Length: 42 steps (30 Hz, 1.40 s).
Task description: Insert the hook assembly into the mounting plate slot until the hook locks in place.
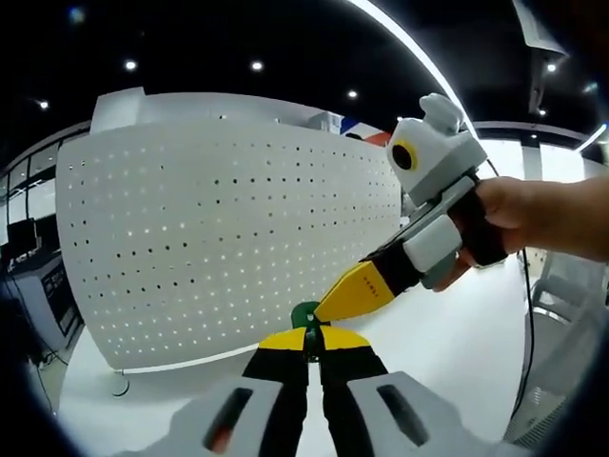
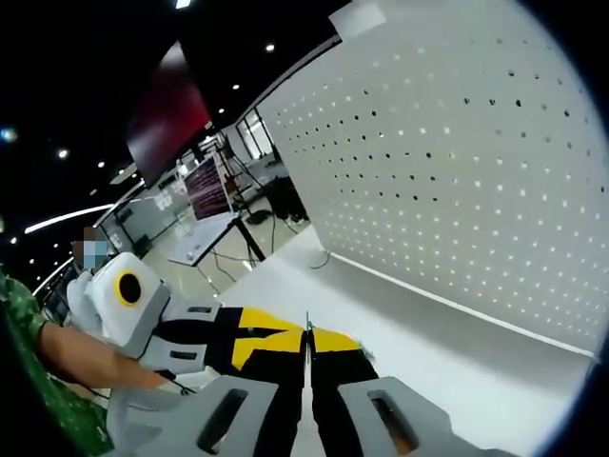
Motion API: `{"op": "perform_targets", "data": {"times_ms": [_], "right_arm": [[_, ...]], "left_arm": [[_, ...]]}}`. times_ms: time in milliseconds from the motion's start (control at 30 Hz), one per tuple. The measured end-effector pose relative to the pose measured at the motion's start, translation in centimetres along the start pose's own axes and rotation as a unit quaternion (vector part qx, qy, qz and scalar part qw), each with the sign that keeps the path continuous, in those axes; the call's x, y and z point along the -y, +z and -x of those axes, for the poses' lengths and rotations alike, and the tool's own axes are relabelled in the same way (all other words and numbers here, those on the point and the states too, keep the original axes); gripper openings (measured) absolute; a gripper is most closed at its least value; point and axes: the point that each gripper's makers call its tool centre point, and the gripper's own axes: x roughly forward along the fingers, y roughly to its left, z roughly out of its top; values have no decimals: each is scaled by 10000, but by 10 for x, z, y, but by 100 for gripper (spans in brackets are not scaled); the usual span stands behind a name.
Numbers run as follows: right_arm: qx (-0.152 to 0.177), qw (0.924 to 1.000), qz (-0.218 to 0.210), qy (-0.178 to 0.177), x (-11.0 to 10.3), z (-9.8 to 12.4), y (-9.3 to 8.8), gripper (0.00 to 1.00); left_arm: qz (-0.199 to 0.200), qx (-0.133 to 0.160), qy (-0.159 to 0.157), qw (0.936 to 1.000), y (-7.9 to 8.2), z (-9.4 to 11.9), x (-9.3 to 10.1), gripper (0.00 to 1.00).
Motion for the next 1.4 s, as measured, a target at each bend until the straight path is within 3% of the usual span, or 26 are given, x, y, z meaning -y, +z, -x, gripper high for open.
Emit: {"op": "perform_targets", "data": {"times_ms": [400,667,900,967,1400], "right_arm": [[155,9998,134,-58,0,2,7,1],[302,9988,363,-158,0,6,11,7],[423,9977,468,-247,7,14,13,16],[495,9972,469,-301,9,17,14,23],[1190,9870,701,-818,26,43,35,47]], "left_arm": [[75,70,123,9999,4,0,-4,2],[85,95,158,9998,8,0,-6,2],[33,88,155,9998,11,-2,-7,2],[38,78,164,9998,11,-3,-8,2],[8,113,183,9998,19,-7,-12,2]]}}
